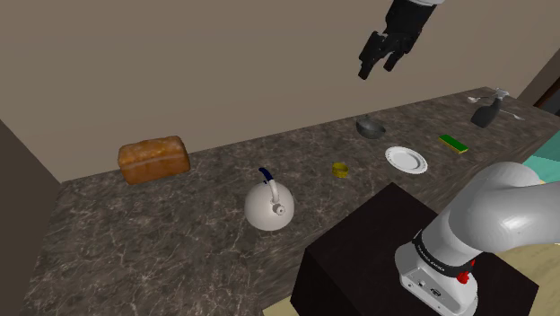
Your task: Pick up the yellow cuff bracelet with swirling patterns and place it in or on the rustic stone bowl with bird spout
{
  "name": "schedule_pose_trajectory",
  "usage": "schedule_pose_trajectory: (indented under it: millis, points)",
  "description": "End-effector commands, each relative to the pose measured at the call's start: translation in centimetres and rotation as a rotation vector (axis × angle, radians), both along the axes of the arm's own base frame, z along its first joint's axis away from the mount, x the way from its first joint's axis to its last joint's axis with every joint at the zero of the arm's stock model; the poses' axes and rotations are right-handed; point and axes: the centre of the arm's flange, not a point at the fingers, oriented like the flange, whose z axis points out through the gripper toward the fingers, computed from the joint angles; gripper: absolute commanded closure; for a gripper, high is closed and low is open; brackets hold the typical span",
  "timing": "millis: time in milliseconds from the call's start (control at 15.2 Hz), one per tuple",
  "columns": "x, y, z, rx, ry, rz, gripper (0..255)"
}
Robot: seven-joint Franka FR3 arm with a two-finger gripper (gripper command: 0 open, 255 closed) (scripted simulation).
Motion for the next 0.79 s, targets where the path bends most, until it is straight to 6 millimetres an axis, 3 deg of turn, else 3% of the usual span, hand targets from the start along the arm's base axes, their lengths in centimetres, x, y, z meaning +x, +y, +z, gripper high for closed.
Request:
schedule_pose_trajectory:
  millis: [0, 726]
  points:
    - [0.0, 0.0, 0.0, 0.0, 0.0, 0.0, 0]
    - [5.1, -6.3, -12.7, 0.066, 0.069, 0.004, 0]
